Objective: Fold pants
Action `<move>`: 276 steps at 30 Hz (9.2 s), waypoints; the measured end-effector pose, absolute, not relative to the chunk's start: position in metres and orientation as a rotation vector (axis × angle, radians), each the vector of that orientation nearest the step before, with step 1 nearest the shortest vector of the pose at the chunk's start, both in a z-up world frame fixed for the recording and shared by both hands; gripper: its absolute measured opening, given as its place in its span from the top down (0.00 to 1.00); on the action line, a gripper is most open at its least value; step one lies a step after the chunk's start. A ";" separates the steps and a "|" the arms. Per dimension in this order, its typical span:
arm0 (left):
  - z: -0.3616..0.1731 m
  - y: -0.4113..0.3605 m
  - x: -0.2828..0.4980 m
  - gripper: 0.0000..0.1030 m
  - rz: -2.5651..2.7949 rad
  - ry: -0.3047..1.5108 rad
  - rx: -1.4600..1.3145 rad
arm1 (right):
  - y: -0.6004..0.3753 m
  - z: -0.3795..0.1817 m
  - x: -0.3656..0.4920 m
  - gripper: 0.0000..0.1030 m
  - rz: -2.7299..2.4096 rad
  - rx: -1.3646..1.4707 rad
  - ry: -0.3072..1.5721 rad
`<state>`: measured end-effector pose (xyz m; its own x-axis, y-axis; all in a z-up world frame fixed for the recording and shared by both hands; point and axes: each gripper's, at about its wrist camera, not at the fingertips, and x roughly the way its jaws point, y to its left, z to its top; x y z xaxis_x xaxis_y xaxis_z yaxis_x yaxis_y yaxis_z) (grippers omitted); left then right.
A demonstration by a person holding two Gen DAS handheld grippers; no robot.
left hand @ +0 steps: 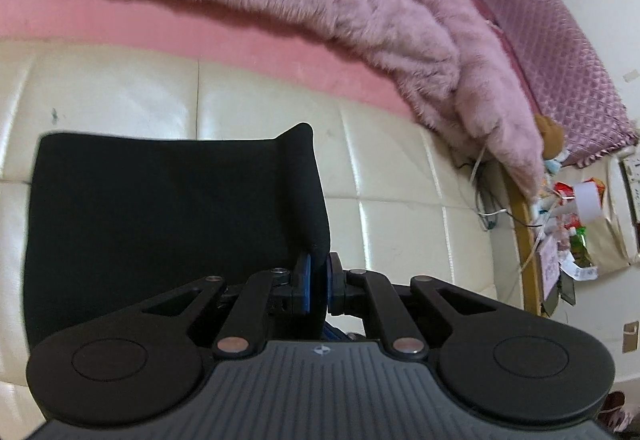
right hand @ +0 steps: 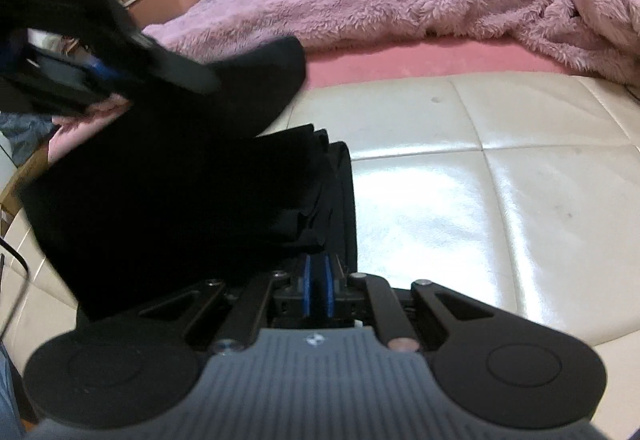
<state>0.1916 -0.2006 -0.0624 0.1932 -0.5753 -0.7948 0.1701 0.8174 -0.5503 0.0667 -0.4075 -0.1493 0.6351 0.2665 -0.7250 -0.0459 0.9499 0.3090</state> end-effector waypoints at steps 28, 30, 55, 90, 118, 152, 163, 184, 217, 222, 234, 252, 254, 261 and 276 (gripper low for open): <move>-0.093 -0.027 0.150 0.84 -0.373 1.149 -0.505 | -0.449 -0.143 0.030 0.70 0.147 0.605 0.906; -0.103 -0.023 0.146 0.84 -0.374 1.161 -0.522 | -0.444 -0.150 0.034 0.70 0.151 0.625 0.930; -0.119 0.005 0.174 0.46 -0.329 1.020 -0.548 | -0.444 -0.129 0.106 0.71 0.063 0.369 0.995; -0.124 -0.010 0.216 0.57 -0.321 0.975 -0.490 | -0.456 -0.155 0.182 0.79 0.045 0.377 0.965; -0.182 -0.005 0.170 0.42 -0.483 1.131 -0.795 | -0.467 -0.210 0.114 0.58 0.231 0.905 0.974; -0.129 0.036 0.174 0.82 -0.436 1.048 -0.720 | -0.408 -0.167 0.153 0.87 0.403 0.906 0.965; -0.099 0.119 0.204 0.82 -0.386 0.969 -0.716 | -0.317 -0.146 0.205 0.87 0.485 0.901 0.933; -0.152 0.186 0.281 0.82 -0.373 1.033 -0.653 | -0.218 -0.199 0.296 0.87 0.481 0.917 0.998; -0.114 0.151 0.191 0.76 -0.219 0.933 -0.334 | -0.166 -0.132 0.224 0.88 0.437 0.119 0.815; -0.136 0.151 0.187 0.91 -0.178 0.993 -0.293 | -0.142 -0.153 0.207 0.89 0.430 -0.023 0.833; -0.134 0.155 0.177 0.93 -0.164 1.069 -0.229 | -0.148 -0.164 0.211 0.94 0.396 -0.055 0.869; 0.018 0.087 0.081 0.45 -0.091 0.597 -0.051 | -0.180 -0.020 0.120 0.36 0.370 -0.010 0.557; 0.033 0.075 0.068 0.33 -0.078 0.530 -0.016 | -0.181 -0.002 0.104 0.30 0.376 -0.001 0.513; 0.056 0.050 0.029 0.06 0.000 0.398 0.052 | -0.179 0.035 0.048 0.20 0.330 0.032 0.404; -0.005 0.034 0.006 0.06 -0.011 0.698 0.046 | -0.161 -0.017 -0.002 0.20 0.225 0.064 0.598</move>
